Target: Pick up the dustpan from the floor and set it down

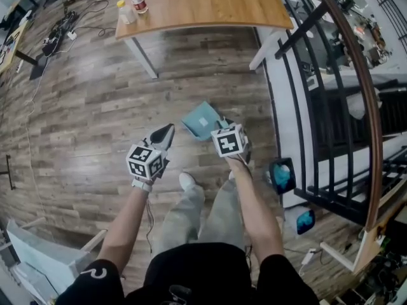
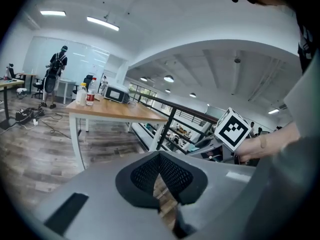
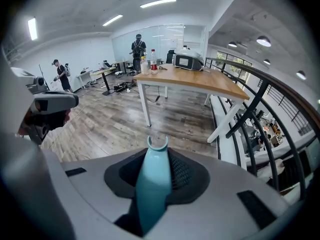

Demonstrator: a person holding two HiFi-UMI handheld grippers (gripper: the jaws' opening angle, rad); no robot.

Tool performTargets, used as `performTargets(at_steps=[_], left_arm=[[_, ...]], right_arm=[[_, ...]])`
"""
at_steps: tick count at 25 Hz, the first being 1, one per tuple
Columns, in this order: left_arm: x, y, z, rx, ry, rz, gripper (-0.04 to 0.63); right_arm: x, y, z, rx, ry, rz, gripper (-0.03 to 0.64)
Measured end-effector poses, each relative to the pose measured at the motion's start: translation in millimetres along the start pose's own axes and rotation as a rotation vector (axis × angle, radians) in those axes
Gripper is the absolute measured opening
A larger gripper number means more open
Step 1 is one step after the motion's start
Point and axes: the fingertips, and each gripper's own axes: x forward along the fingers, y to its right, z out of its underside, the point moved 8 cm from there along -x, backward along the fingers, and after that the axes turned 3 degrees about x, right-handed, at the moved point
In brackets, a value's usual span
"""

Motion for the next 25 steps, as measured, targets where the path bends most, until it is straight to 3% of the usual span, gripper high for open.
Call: performTargets(at_steps=[11,25], left_arm=[[22.9,-18.8,65.0,-0.037,-0.069,0.016,-0.003],[16.9,-30.8,95.9,-0.079,-0.097,-0.007,-0.003]], right_arm=[[72.0,0.7,53.9,-0.009,-0.04,0.011,0.087],[113.5,-3.8,106.9,-0.036,-0.058,0.014,0.091]])
